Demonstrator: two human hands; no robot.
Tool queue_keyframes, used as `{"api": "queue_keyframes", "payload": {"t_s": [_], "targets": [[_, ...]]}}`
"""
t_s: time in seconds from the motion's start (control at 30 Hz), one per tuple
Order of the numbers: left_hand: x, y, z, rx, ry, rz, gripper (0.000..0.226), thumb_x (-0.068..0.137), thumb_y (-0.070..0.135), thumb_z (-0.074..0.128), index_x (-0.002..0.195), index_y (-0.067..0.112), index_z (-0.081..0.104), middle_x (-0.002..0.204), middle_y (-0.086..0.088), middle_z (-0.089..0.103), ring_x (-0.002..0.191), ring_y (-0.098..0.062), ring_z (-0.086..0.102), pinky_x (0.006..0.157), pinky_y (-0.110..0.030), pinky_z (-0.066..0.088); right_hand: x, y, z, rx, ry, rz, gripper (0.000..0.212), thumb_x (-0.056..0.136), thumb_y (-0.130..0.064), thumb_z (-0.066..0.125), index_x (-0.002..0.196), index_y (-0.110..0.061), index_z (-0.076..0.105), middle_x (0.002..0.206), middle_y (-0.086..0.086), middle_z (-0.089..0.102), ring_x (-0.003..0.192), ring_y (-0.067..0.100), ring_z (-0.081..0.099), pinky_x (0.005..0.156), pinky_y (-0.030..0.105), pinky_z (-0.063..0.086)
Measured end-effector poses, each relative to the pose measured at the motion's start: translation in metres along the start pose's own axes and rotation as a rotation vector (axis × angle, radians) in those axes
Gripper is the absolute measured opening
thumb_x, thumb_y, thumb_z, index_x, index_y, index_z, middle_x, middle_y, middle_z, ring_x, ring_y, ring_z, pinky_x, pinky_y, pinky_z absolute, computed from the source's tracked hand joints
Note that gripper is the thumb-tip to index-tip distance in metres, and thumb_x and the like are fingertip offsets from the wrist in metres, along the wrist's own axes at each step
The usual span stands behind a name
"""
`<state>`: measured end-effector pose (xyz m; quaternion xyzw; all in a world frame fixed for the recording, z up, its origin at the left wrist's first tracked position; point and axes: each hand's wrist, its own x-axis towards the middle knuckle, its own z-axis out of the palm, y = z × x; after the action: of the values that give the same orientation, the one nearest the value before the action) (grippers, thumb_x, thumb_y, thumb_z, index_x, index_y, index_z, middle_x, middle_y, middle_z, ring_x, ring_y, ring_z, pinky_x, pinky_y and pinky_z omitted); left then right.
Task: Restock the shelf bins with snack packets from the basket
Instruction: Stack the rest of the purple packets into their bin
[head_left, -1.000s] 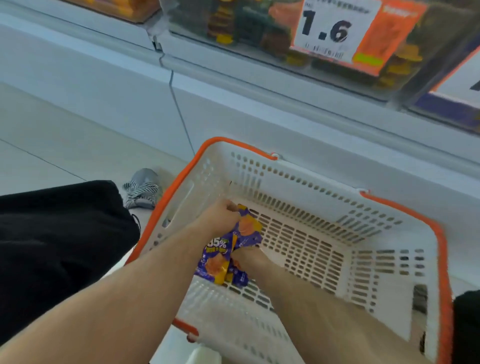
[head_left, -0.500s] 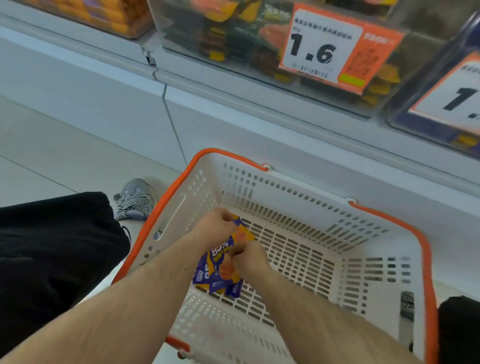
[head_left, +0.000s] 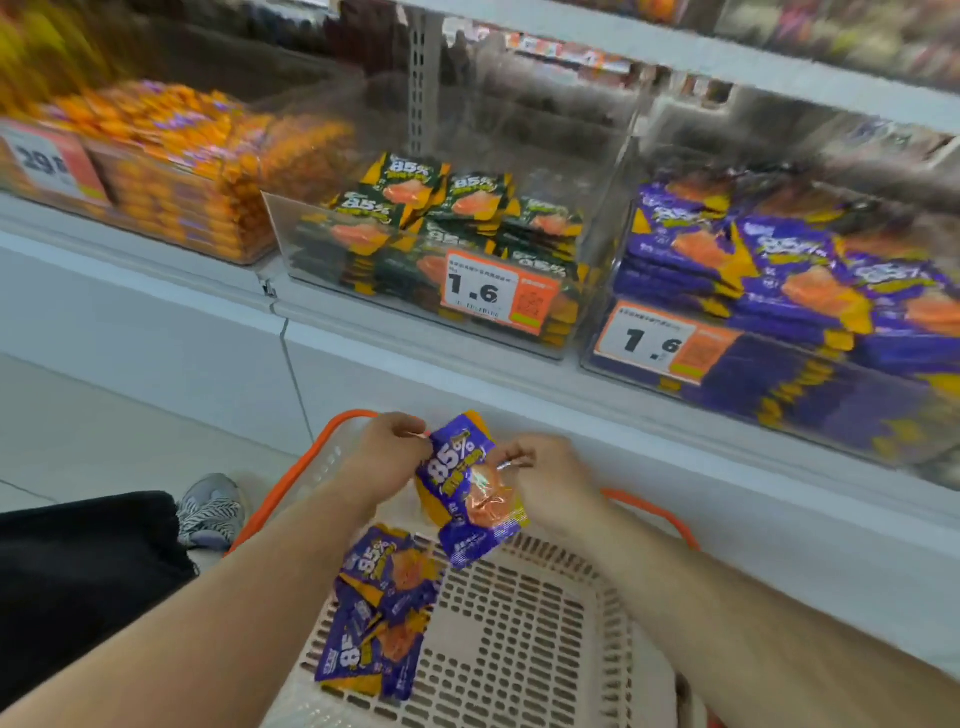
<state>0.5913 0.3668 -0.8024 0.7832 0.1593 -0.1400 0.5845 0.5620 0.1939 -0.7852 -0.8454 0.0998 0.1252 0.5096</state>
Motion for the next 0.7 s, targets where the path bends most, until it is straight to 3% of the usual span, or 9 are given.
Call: {"api": "queue_keyframes", "payload": {"t_s": [0.13, 0.27, 0.4, 0.5, 0.57, 0.63, 0.7], "targets": [[-0.022, 0.037, 0.005, -0.262, -0.071, 0.015, 0.020, 0.090, 0.018, 0.063, 0.109, 0.012, 0.063, 0.085, -0.006, 0.069, 0.067, -0.018, 0.059, 0.058, -0.027, 0.048, -0.022, -0.025, -0.049, 0.190, 0.104, -0.082, 0.035, 0.087, 0.010, 0.056, 0.079, -0.022, 0.070, 0.077, -0.001, 0.066, 0.063, 0.012, 0.059, 0.054, 0.019, 0.047], [-0.047, 0.078, 0.024, -0.407, -0.060, 0.181, 0.009, 0.094, 0.012, 0.059, 0.102, 0.013, 0.062, 0.081, -0.009, 0.070, 0.066, -0.023, 0.059, 0.060, -0.031, 0.046, -0.042, -0.045, -0.086, 0.316, 0.188, -0.186, 0.038, 0.086, 0.010, 0.060, 0.081, -0.025, 0.071, 0.091, 0.004, 0.069, 0.081, 0.017, 0.065, 0.073, 0.032, 0.054], [-0.062, 0.119, 0.040, -0.442, -0.035, 0.313, 0.005, 0.095, 0.014, 0.061, 0.094, 0.018, 0.060, 0.078, -0.007, 0.070, 0.062, -0.018, 0.059, 0.055, -0.027, 0.042, -0.066, -0.057, -0.120, 0.391, 0.191, -0.240, 0.034, 0.085, 0.013, 0.058, 0.086, -0.018, 0.070, 0.082, 0.003, 0.072, 0.072, 0.016, 0.066, 0.060, 0.027, 0.052], [-0.069, 0.150, 0.058, -0.406, -0.094, 0.389, 0.007, 0.096, 0.017, 0.060, 0.103, 0.016, 0.061, 0.086, -0.012, 0.072, 0.068, -0.021, 0.066, 0.059, -0.030, 0.051, -0.079, -0.059, -0.144, 0.426, 0.248, -0.279, 0.035, 0.087, 0.015, 0.054, 0.093, -0.015, 0.071, 0.079, -0.004, 0.075, 0.072, 0.013, 0.069, 0.058, 0.025, 0.052], [-0.071, 0.170, 0.072, -0.361, -0.093, 0.462, 0.006, 0.096, 0.019, 0.059, 0.101, 0.021, 0.061, 0.082, -0.003, 0.072, 0.069, -0.015, 0.069, 0.061, -0.033, 0.056, -0.085, -0.061, -0.161, 0.460, 0.277, -0.297, 0.037, 0.088, 0.014, 0.054, 0.092, -0.018, 0.073, 0.082, -0.006, 0.076, 0.078, 0.014, 0.071, 0.067, 0.028, 0.056], [-0.063, 0.185, 0.086, -0.191, 0.034, 0.631, 0.015, 0.094, 0.021, 0.059, 0.109, 0.019, 0.062, 0.083, 0.003, 0.068, 0.080, -0.013, 0.065, 0.076, -0.035, 0.052, -0.091, -0.062, -0.182, 0.460, 0.327, -0.318, 0.040, 0.089, 0.013, 0.054, 0.083, -0.022, 0.073, 0.083, -0.008, 0.076, 0.080, 0.012, 0.071, 0.068, 0.027, 0.056], [-0.052, 0.195, 0.097, 0.104, 0.214, 0.864, 0.028, 0.092, 0.027, 0.056, 0.117, 0.016, 0.063, 0.095, -0.001, 0.063, 0.096, -0.017, 0.057, 0.086, -0.032, 0.043, -0.093, -0.061, -0.206, 0.459, 0.404, -0.318, 0.039, 0.091, 0.015, 0.049, 0.096, -0.018, 0.071, 0.088, -0.008, 0.075, 0.082, 0.013, 0.071, 0.066, 0.024, 0.055]]}}
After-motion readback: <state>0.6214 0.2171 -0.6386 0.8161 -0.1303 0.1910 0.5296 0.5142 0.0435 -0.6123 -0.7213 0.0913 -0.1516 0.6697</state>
